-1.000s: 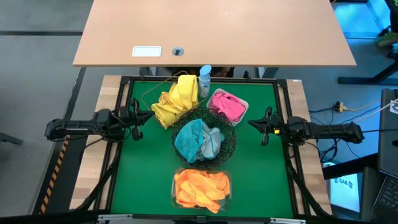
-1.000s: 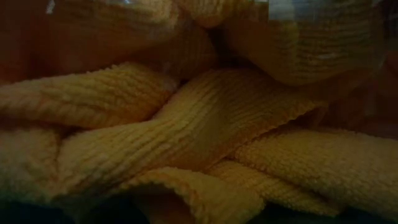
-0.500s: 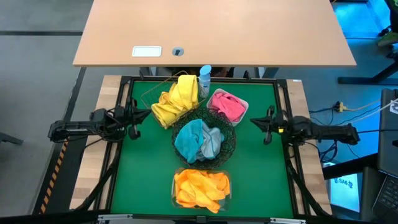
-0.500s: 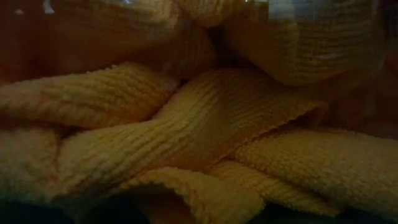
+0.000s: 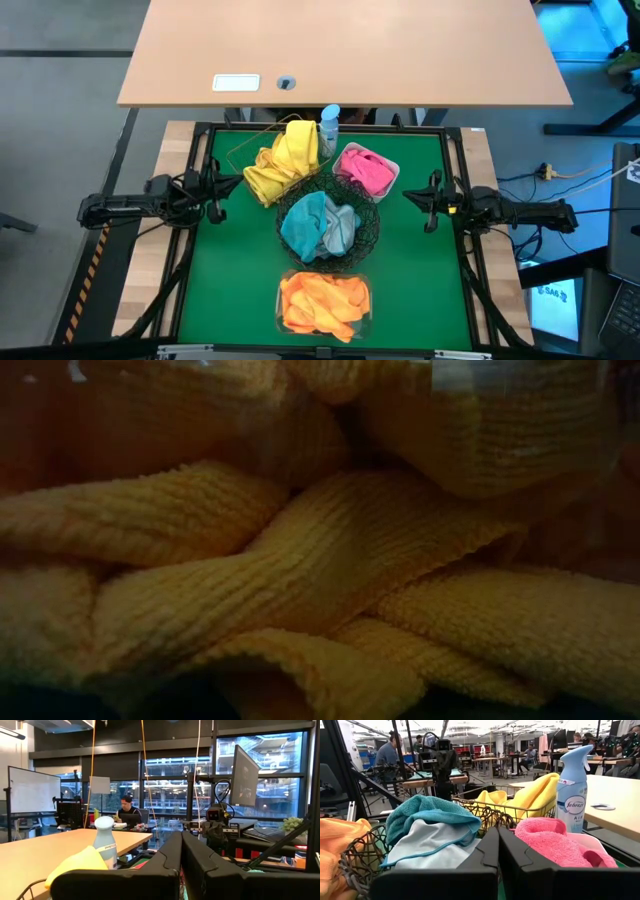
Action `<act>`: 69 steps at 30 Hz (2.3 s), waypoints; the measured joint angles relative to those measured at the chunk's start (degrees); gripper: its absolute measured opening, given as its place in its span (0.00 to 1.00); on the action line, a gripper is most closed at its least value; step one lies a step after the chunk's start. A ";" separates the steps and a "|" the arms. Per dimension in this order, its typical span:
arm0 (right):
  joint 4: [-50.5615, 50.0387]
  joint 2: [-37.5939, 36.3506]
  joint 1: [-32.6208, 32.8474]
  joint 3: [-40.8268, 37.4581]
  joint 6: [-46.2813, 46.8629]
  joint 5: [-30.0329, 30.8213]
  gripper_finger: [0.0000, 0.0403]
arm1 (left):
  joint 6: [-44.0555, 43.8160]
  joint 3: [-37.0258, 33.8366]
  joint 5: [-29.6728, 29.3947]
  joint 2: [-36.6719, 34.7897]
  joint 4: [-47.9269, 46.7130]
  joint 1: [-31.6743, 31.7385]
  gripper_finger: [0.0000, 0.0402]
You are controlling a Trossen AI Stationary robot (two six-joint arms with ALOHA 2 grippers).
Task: Sort microfiber towel by color & place in baskets
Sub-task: Return to Home Position
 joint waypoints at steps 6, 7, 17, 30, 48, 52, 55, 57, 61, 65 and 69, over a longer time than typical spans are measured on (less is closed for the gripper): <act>0.00 0.00 0.00 0.00 0.00 -0.01 0.00 | 0.03 0.00 -0.08 0.00 0.01 0.00 0.00; 0.00 0.00 0.02 0.00 0.00 0.00 0.00 | 0.16 0.00 -0.10 0.00 -0.04 0.00 0.00; -0.02 0.00 0.02 0.00 0.00 -0.02 0.00 | 0.20 -0.02 -0.11 0.00 -10.33 0.00 0.00; -0.02 0.00 0.00 0.00 -0.01 -0.08 0.00 | 2.56 -0.02 0.36 0.34 -16.13 0.00 0.00; -0.04 0.00 -0.02 0.00 -0.01 -0.09 0.00 | 2.56 -0.02 0.23 0.33 -16.09 0.02 0.00; -0.02 0.00 -0.02 0.00 0.00 -0.09 0.00 | 2.56 -0.02 0.21 0.33 -16.06 0.02 0.00; -0.04 0.00 -0.11 0.00 0.00 -0.09 0.00 | 2.56 -0.02 0.19 0.33 -16.08 0.02 0.00; -0.04 0.00 -0.47 0.00 -0.02 -0.16 0.00 | 2.56 -0.02 0.19 0.33 -16.06 0.02 0.00; -0.04 0.00 -1.58 0.00 0.00 -0.07 0.00 | 2.56 -0.02 0.19 0.33 -16.06 0.02 0.00; -0.02 0.00 -1.51 0.00 0.00 -0.07 0.00 | 2.56 -0.02 0.18 0.33 -16.06 0.02 0.00; -0.03 0.00 -1.51 0.00 0.00 -0.07 0.00 | 2.56 -0.02 0.17 0.33 -16.06 0.02 0.00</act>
